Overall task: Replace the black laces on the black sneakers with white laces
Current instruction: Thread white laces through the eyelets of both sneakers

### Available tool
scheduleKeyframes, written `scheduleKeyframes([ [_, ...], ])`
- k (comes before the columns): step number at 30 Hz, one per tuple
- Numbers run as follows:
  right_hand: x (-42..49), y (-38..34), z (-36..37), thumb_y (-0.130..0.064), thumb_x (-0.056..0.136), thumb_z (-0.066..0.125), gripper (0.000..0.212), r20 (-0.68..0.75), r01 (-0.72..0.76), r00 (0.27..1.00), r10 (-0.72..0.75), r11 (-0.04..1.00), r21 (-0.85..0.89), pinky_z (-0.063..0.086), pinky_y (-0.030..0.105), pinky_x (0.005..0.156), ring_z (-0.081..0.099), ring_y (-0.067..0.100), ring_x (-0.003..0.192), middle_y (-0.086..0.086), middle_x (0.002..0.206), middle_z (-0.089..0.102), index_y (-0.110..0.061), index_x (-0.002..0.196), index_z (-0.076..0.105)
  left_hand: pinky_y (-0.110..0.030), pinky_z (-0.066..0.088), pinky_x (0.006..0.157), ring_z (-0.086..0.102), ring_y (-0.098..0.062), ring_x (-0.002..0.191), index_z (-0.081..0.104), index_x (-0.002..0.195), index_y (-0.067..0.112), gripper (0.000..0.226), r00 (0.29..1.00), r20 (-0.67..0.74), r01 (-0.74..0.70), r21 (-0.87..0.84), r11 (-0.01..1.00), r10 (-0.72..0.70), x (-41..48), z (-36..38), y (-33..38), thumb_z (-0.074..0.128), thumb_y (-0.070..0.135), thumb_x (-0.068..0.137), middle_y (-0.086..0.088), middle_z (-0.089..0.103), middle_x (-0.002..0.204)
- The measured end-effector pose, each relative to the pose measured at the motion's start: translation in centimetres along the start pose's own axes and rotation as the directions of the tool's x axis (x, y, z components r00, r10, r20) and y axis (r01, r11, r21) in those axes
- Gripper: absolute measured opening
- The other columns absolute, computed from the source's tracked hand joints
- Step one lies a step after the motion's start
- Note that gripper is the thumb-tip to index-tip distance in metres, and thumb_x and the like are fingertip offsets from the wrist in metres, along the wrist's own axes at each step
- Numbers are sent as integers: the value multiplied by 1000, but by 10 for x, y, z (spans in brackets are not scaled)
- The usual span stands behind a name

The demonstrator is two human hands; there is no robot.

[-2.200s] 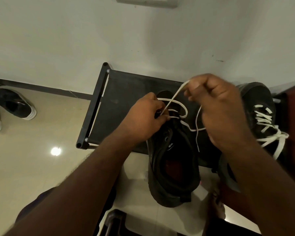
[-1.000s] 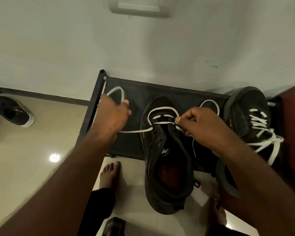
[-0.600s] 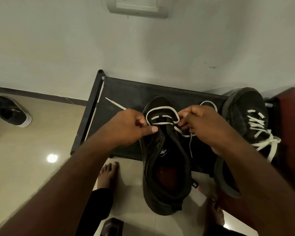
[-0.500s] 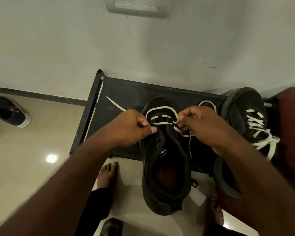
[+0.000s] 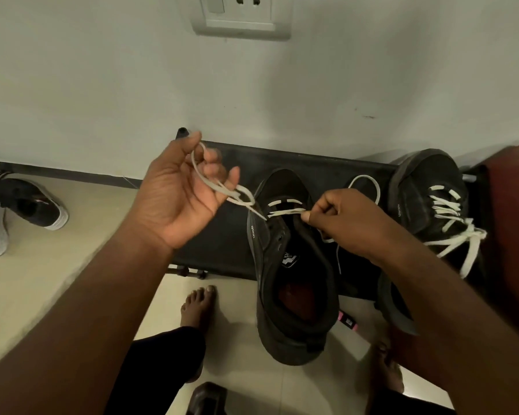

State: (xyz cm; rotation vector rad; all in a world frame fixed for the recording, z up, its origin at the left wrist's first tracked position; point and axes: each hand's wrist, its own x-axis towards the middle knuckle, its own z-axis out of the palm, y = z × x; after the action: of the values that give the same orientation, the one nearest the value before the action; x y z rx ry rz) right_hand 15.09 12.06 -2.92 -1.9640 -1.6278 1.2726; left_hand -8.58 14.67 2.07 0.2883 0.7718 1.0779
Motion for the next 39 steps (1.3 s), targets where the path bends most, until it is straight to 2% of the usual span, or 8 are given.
scheduleKeyframes([
  [2, -1, 0, -2, -31, 91, 71, 17, 20, 17, 1000, -17, 1000, -5, 47, 25, 60, 60, 7, 60, -2, 68, 66, -18, 82, 67, -23, 48, 53, 45, -6, 46, 54, 80, 16, 20, 980, -190, 59, 541, 839, 54, 1, -8, -4, 53, 25, 98, 2, 53, 67],
  [4, -1, 0, -5, -29, 91, 71, 13, 50, 36, 998, -36, 999, -14, 53, 28, 66, 65, 10, 67, 0, 73, 70, -18, 85, 69, -25, 44, 55, 53, -10, 58, 60, 82, 14, 26, 962, -244, 227, 964, 135, 122, 1, -16, -15, 57, 35, 97, 1, 59, 70],
  [6, -1, 0, -6, -27, 90, 72, 11, 50, 57, 997, -55, 998, -37, 55, 30, 71, 68, 14, 71, 0, 75, 72, -18, 85, 70, -26, 39, 57, 56, -10, 66, 63, 76, 21, 30, 972, -231, 232, 938, -258, 36, 2, -19, -28, 61, 45, 93, 2, 61, 71],
  [17, 0, 4, -9, -26, 97, 61, 18, 64, 124, 991, -114, 977, -176, 44, 18, 56, 62, 7, 62, -2, 71, 66, -18, 81, 62, -22, 39, 58, 58, -11, 72, 64, 83, 13, 25, 998, -61, 61, 986, -158, -1, 13, -2, -61, 64, 36, 93, -2, 63, 76],
  [24, -3, 9, -14, -26, 100, 57, 18, -40, 93, 995, -93, 996, -20, 46, 18, 54, 60, 2, 59, -1, 72, 68, -16, 86, 64, -19, 39, 55, 49, -1, 55, 60, 87, 9, 21, 988, -104, 68, 957, 283, 115, 17, 3, -62, 53, 24, 101, 4, 59, 68],
  [29, -1, 6, 4, -26, 100, 55, 15, -105, 13, 994, -1, 994, 113, 50, 36, 59, 56, 14, 59, 3, 68, 61, -16, 89, 61, -28, 47, 59, 62, -15, 72, 66, 88, 16, 18, 962, -244, 202, 936, 288, 120, 22, 6, -68, 53, 20, 99, -5, 66, 79],
  [34, 0, 5, 2, -36, 97, 62, 22, -107, 7, 994, 4, 995, 100, 35, 13, 42, 48, -1, 41, -11, 49, 55, -19, 84, 63, -24, 48, 62, 67, -17, 77, 71, 85, 14, 22, 969, -224, 188, 943, 276, 105, 23, 15, -65, 63, 32, 95, -9, 71, 82],
  [39, -2, 4, 1, -23, 97, 64, 13, -123, 12, 992, 6, 990, 141, 44, 15, 57, 65, 2, 64, -4, 72, 70, -21, 85, 70, -19, 38, 55, 56, -3, 66, 73, 95, 13, 16, 968, -245, 219, 924, 314, 45, 22, 14, -56, 60, 21, 97, -5, 69, 79],
])
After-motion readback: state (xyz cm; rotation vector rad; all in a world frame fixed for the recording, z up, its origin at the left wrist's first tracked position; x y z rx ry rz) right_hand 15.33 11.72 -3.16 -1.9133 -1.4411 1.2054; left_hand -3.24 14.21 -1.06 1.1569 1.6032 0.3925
